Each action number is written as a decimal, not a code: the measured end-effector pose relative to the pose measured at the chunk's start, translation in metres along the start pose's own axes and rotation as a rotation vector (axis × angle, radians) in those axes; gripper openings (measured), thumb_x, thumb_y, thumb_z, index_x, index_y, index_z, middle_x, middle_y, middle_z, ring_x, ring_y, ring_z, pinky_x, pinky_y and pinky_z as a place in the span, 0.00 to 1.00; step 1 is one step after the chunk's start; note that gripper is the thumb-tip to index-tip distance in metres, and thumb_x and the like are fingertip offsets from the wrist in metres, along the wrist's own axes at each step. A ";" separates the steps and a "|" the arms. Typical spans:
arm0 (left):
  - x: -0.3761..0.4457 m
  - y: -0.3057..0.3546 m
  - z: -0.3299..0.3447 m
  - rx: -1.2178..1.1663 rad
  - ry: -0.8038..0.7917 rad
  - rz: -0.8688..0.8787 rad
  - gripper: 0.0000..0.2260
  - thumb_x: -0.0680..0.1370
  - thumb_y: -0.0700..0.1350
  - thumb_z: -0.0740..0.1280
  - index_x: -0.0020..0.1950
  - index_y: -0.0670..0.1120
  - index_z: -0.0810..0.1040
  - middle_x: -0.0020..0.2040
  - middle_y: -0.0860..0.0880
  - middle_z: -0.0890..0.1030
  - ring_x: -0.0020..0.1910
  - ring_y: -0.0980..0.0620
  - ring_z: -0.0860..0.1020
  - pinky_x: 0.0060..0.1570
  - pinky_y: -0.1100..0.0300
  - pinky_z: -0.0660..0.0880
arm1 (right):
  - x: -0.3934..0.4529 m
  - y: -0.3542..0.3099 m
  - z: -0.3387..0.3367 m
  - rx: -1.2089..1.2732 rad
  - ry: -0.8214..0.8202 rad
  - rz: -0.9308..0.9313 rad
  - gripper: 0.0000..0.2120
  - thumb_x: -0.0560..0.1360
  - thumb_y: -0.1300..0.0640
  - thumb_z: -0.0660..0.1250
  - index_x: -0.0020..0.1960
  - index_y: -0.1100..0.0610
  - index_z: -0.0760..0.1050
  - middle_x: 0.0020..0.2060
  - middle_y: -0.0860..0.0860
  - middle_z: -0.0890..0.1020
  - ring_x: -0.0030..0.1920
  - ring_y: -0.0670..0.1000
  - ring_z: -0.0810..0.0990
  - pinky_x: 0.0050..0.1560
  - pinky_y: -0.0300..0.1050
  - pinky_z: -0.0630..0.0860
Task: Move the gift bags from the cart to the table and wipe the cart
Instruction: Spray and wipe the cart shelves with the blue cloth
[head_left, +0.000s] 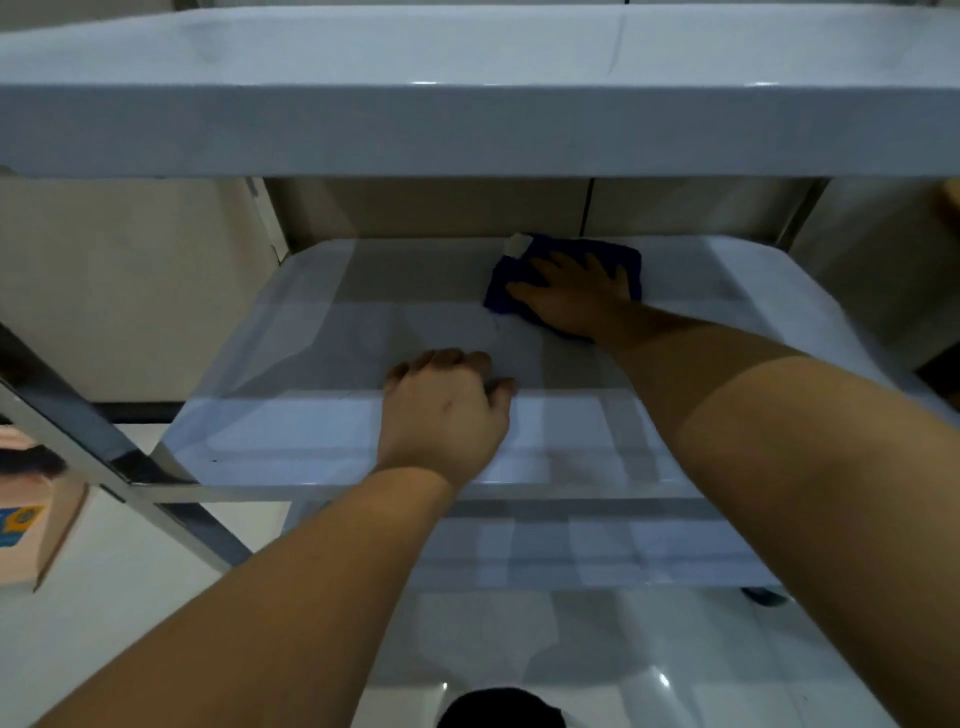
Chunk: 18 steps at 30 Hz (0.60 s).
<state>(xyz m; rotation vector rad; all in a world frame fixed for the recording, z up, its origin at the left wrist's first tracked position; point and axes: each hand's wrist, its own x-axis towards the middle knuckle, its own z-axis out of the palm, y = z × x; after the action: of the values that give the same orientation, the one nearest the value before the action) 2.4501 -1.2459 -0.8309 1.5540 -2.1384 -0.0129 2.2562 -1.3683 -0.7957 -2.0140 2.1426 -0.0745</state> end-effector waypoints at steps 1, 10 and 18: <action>0.000 0.000 0.000 0.003 -0.003 -0.004 0.14 0.78 0.58 0.62 0.37 0.53 0.66 0.35 0.53 0.74 0.40 0.47 0.77 0.45 0.52 0.75 | -0.015 0.001 0.001 0.003 -0.008 -0.003 0.37 0.77 0.25 0.46 0.82 0.40 0.46 0.82 0.46 0.47 0.81 0.60 0.44 0.76 0.69 0.40; 0.002 0.013 -0.015 0.074 -0.129 -0.064 0.16 0.81 0.57 0.60 0.50 0.48 0.81 0.51 0.45 0.81 0.49 0.43 0.78 0.52 0.50 0.75 | -0.164 0.012 0.012 0.024 -0.023 0.018 0.34 0.78 0.27 0.46 0.80 0.38 0.49 0.82 0.43 0.49 0.81 0.58 0.44 0.77 0.66 0.40; 0.018 0.066 -0.029 0.418 -0.331 0.044 0.17 0.79 0.52 0.63 0.65 0.46 0.75 0.62 0.42 0.77 0.62 0.41 0.73 0.59 0.50 0.68 | -0.235 0.044 0.005 0.064 -0.038 0.080 0.35 0.77 0.27 0.46 0.81 0.37 0.47 0.81 0.41 0.47 0.81 0.53 0.41 0.78 0.62 0.38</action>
<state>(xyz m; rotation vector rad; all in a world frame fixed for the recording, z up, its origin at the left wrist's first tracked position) 2.3982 -1.2307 -0.7798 1.8399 -2.5568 0.2199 2.2257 -1.1313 -0.7825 -1.8774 2.1667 -0.0913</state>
